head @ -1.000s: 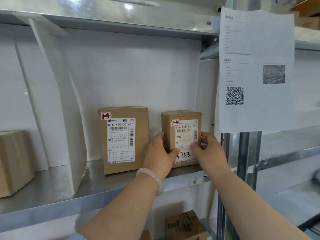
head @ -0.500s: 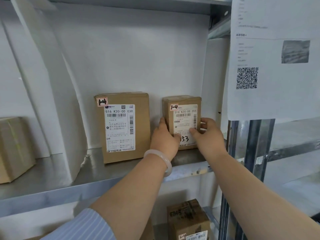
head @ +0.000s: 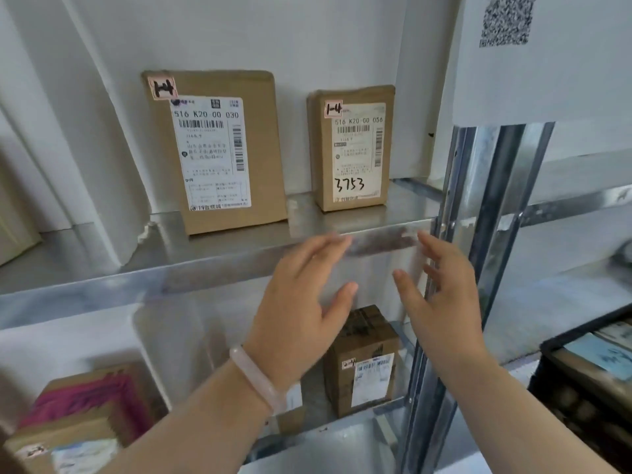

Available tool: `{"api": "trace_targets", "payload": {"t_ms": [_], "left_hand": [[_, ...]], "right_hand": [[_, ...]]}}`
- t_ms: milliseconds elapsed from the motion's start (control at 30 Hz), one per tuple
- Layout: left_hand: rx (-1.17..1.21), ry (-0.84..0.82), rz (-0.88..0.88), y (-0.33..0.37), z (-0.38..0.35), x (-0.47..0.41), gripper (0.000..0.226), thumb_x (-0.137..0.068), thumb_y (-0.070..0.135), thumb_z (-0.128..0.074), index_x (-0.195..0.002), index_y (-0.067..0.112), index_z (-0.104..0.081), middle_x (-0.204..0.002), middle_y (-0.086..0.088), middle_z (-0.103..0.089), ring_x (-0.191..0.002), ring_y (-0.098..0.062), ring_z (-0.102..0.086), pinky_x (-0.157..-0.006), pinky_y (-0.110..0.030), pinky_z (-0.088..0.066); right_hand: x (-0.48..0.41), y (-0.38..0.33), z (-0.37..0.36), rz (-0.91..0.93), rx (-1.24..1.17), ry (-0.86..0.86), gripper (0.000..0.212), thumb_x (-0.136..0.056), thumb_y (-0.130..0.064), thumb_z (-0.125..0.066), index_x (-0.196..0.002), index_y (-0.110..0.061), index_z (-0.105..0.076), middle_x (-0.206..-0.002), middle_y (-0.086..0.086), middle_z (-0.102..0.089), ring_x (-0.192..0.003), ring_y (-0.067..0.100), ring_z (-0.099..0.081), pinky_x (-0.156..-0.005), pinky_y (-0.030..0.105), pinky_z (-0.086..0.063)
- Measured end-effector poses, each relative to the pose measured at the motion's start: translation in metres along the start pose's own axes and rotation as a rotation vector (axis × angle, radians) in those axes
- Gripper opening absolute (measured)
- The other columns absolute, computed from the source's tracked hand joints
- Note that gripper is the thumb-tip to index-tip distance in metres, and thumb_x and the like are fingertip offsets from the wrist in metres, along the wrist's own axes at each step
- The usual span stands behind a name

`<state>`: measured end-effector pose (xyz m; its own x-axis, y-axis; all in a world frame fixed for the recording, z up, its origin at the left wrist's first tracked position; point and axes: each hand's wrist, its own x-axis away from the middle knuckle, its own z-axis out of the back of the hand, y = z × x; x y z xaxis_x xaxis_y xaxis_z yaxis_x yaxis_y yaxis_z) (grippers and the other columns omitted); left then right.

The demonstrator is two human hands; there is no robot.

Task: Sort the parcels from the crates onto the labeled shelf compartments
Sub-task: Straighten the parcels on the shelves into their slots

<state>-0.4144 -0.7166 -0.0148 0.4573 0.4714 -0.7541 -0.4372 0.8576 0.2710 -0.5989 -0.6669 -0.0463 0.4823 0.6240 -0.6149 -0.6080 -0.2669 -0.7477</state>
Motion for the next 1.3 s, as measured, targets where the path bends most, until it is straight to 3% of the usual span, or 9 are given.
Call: {"api": "trace_targets", "payload": {"t_ms": [133,300,467,533,667,767,933,1100,1300], "left_hand": [[0.02,-0.045,-0.092,-0.004,-0.025,0.047,0.044,-0.095,0.025,-0.058,-0.138,0.014,-0.056,-0.14,-0.005,-0.054,-0.131,-0.017,-0.049,-0.112,-0.027,-0.037],[0.212,-0.27,0.381,-0.016,-0.063,0.087,0.06,-0.095,0.034,-0.063,-0.15,0.03,-0.037,-0.149,0.009,-0.04,-0.13,0.01,-0.029,-0.104,0.004,-0.015],[0.305,-0.376,0.65,-0.023,-0.109,0.124,0.079,-0.094,0.03,-0.065,-0.156,0.032,-0.015,-0.152,0.014,-0.027,-0.127,0.01,-0.025,-0.09,0.014,-0.012],[0.338,-0.387,0.748,-0.028,-0.125,0.137,0.086,-0.094,0.028,-0.066,-0.156,0.035,-0.006,-0.151,0.015,-0.028,-0.129,0.008,-0.028,-0.098,0.007,-0.018],[0.395,-0.425,0.856,-0.042,-0.155,0.154,0.086,-0.09,0.023,-0.071,-0.154,0.039,-0.016,-0.149,0.014,-0.038,-0.137,-0.003,-0.041,-0.117,-0.032,-0.036],[0.426,-0.437,0.904,-0.051,-0.173,0.159,0.08,-0.088,0.02,-0.071,-0.152,0.038,-0.025,-0.142,0.014,-0.049,-0.13,-0.003,-0.049,-0.113,-0.035,-0.042],[0.461,-0.402,0.956,-0.06,-0.19,0.162,0.087,-0.085,0.024,-0.072,-0.154,0.037,-0.02,-0.145,0.014,-0.047,-0.134,-0.006,-0.047,-0.112,-0.038,-0.043],[0.487,-0.354,0.984,-0.077,-0.205,0.147,0.088,-0.077,0.03,-0.065,-0.154,0.034,-0.023,-0.144,0.011,-0.049,-0.134,-0.007,-0.047,-0.113,-0.04,-0.041],[0.517,-0.297,1.021,-0.086,-0.212,0.13,0.085,-0.08,0.02,-0.066,-0.153,0.035,-0.026,-0.139,0.011,-0.055,-0.129,-0.006,-0.052,-0.112,-0.039,-0.042]], "right_hand": [[0.041,0.049,-0.005,-0.169,0.092,-0.142,0.059,-0.089,-0.026,-0.067,-0.14,-0.037,-0.039,-0.135,-0.012,-0.044,-0.124,-0.002,-0.041,-0.109,0.028,-0.038],[0.074,0.083,-0.017,-0.464,0.123,-0.333,0.069,-0.092,-0.029,-0.064,-0.15,-0.034,-0.027,-0.149,-0.005,-0.038,-0.137,0.012,-0.036,-0.113,0.035,-0.033],[0.085,0.108,-0.032,-0.602,0.115,-0.457,0.056,-0.098,-0.022,-0.055,-0.146,-0.039,-0.031,-0.132,-0.016,-0.044,-0.133,0.015,-0.042,-0.106,0.034,-0.035],[0.086,0.117,-0.037,-0.666,0.1,-0.475,0.053,-0.098,-0.022,-0.054,-0.144,-0.04,-0.033,-0.125,-0.019,-0.043,-0.13,0.013,-0.043,-0.106,0.035,-0.036],[0.089,0.133,-0.045,-0.693,0.091,-0.51,0.055,-0.096,-0.013,-0.053,-0.135,-0.047,-0.035,-0.122,-0.022,-0.048,-0.118,0.006,-0.047,-0.099,0.026,-0.035],[0.091,0.145,-0.053,-0.716,0.064,-0.505,0.054,-0.093,-0.004,-0.053,-0.121,-0.047,-0.037,-0.117,-0.02,-0.052,-0.112,0.005,-0.05,-0.092,0.02,-0.035],[0.093,0.158,-0.065,-0.73,0.048,-0.466,0.058,-0.09,-0.001,-0.053,-0.127,-0.044,-0.043,-0.114,-0.029,-0.053,-0.111,0.0,-0.05,-0.087,0.014,-0.038],[0.078,0.168,-0.08,-0.73,0.04,-0.463,0.067,-0.086,-0.001,-0.053,-0.139,-0.04,-0.041,-0.127,-0.019,-0.057,-0.118,0.007,-0.053,-0.093,0.025,-0.042],[0.061,0.169,-0.092,-0.713,0.02,-0.475,0.06,-0.087,0.002,-0.054,-0.133,-0.036,-0.045,-0.114,-0.021,-0.057,-0.112,0.004,-0.052,-0.072,0.003,-0.034]]}}
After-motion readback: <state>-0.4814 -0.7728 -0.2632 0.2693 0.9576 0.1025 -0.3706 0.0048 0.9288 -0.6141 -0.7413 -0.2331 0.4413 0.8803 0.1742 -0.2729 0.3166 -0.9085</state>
